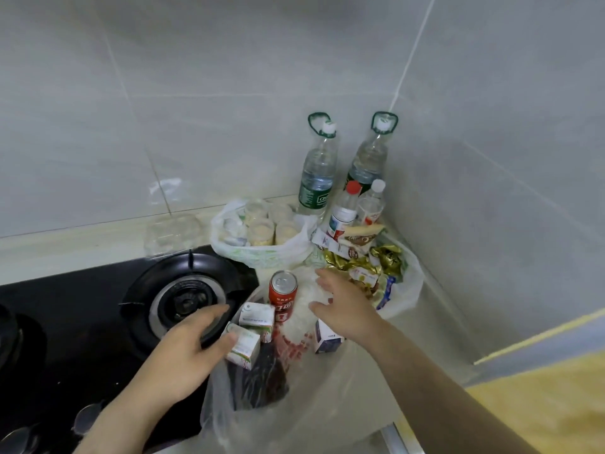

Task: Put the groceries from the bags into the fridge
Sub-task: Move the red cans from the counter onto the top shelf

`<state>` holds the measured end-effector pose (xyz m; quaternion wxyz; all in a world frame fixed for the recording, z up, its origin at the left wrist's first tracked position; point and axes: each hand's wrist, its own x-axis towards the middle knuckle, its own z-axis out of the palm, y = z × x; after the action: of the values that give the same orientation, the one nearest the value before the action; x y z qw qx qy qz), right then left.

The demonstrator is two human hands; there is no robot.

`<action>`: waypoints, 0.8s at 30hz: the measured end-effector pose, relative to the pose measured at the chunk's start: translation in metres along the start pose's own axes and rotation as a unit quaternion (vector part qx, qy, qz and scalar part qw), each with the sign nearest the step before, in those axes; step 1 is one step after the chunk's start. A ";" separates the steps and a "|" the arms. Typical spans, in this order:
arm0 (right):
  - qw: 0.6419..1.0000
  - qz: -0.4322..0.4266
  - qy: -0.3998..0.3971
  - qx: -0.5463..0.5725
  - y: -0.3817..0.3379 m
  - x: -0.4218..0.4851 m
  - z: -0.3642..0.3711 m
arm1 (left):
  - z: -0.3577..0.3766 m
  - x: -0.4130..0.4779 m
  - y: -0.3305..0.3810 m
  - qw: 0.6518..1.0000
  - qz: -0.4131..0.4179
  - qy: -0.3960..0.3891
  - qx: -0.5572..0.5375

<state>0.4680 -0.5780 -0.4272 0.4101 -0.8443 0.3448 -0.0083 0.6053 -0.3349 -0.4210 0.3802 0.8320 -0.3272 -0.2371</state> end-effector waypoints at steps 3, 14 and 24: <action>0.999 -0.019 -0.029 -0.013 0.000 0.030 0.002 | 0.001 0.008 0.005 1.000 -0.009 0.006 0.011; 0.983 -0.117 -0.133 -0.052 0.014 0.090 0.018 | -0.005 0.020 0.002 0.992 -0.094 0.053 0.062; 0.988 -0.112 -0.111 0.000 0.020 0.086 0.021 | -0.008 0.005 -0.001 0.991 -0.101 0.062 0.067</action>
<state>0.5286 -0.6226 -0.4786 0.4421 -0.8733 0.2007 0.0399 0.6145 -0.3339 -0.4176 0.3174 0.8974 -0.2326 -0.1997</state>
